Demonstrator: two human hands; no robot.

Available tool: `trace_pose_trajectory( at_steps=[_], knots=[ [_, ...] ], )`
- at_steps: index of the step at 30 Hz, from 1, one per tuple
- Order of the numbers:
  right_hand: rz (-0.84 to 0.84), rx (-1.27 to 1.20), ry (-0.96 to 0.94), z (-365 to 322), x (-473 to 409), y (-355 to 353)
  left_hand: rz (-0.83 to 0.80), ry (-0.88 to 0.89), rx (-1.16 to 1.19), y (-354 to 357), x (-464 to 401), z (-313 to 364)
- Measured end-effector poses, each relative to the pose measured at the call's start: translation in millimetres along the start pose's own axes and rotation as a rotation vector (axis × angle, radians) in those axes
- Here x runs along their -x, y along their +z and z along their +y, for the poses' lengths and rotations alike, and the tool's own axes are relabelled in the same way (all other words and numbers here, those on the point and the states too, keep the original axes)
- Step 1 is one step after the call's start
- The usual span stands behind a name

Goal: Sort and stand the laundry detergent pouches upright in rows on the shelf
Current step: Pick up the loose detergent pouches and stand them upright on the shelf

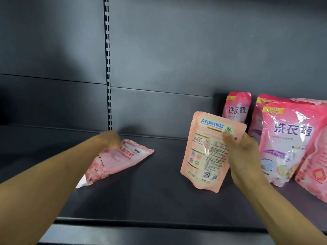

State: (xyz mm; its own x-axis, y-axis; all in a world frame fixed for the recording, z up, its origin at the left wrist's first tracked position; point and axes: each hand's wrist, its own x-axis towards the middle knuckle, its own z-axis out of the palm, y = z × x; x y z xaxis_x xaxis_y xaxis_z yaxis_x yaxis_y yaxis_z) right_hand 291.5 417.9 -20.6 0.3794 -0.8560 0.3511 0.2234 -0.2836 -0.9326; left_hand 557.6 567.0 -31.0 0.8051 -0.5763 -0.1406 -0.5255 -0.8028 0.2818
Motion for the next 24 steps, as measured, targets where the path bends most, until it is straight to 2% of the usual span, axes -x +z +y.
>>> trace_pose_trajectory(
  at_steps=[7, 10, 14, 18, 21, 24],
  knots=[
    [-0.014, 0.004, -0.062, 4, 0, -5, 0.113, -0.124, 0.281, 4, -11, 0],
    [-0.008, -0.025, -0.051, 2, -2, -12, 0.054, -0.121, 0.409, 0, -8, 8],
    [-0.003, -0.014, -0.051, -2, -2, -29, 0.021, 0.005, 0.350, -8, 8, 31],
    [0.028, -0.009, -0.042, -7, 1, -52, 0.046, 0.193, 0.398, -15, 33, 52],
    [0.068, -0.020, -0.049, -12, 3, -72, 0.141, 0.334, 0.370, -25, 57, 68],
    [0.124, -0.024, -0.080, -18, 3, -94, 0.267, 0.437, 0.474, -39, 80, 92]
  ],
)
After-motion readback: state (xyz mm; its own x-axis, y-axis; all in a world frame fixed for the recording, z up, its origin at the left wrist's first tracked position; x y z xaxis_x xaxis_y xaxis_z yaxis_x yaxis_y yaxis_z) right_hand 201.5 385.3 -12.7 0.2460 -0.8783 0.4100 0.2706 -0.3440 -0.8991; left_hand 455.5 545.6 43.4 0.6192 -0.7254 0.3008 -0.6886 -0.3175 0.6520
